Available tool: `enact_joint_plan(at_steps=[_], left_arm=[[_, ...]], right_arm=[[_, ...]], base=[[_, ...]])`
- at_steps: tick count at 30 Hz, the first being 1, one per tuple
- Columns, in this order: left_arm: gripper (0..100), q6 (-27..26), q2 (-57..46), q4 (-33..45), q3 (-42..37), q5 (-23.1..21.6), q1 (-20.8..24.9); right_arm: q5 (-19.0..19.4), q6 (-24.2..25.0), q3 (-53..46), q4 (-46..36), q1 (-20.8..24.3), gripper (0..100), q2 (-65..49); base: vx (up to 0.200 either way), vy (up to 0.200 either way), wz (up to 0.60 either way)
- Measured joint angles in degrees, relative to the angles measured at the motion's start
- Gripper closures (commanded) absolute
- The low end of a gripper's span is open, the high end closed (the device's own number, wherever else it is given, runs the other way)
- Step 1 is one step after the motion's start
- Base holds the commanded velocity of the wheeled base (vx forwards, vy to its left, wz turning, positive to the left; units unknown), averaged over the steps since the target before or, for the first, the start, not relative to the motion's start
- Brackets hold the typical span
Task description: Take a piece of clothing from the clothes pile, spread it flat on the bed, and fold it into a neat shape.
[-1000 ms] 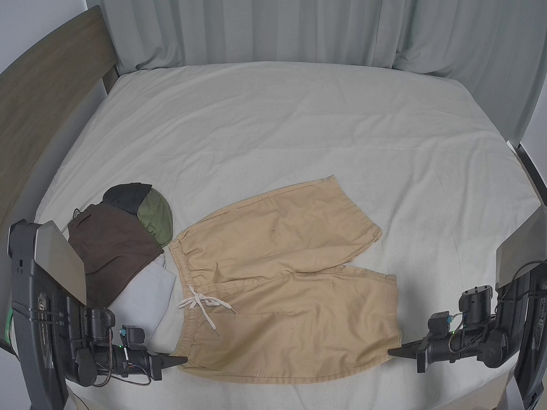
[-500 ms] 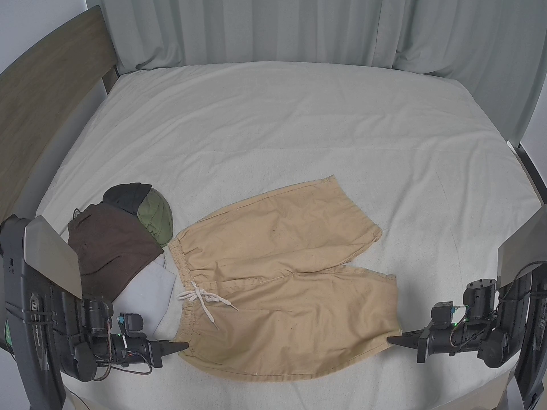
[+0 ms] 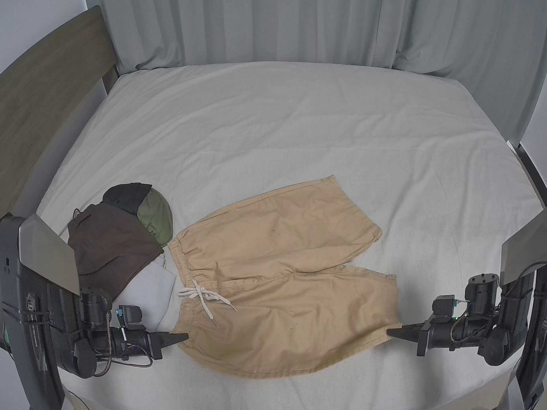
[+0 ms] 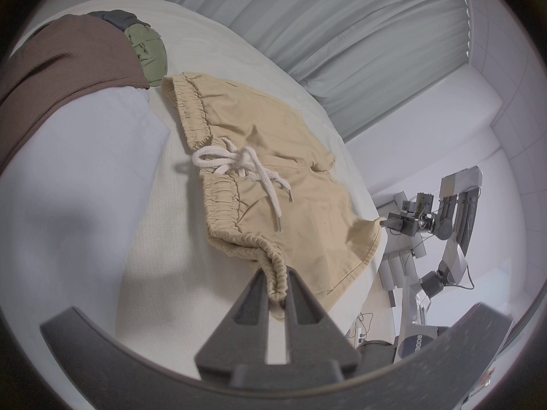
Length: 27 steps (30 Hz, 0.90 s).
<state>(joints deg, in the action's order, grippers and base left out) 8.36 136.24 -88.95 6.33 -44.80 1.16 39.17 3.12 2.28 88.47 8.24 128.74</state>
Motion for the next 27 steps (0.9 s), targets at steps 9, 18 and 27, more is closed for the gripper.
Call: enact_joint_plan(at_steps=[9,18,27], left_arm=[[100,4.88,-2.78,0.0,0.78,0.11,0.24],[100,6.08,-3.58,0.0,2.22,0.24,0.07],[100,8.98,-4.62,-0.02,3.6,0.77,-0.09]], right_arm=[[-0.2,4.07,1.96,0.02,0.0,100,-2.28],[-0.35,8.59,3.97,0.0,-0.01,100,-5.32],[-0.44,11.19,5.6,0.0,-0.11,100,-8.09]], base=[[0.0,0.0,0.0],[0.0,0.0,0.0],[0.0,0.0,0.0]])
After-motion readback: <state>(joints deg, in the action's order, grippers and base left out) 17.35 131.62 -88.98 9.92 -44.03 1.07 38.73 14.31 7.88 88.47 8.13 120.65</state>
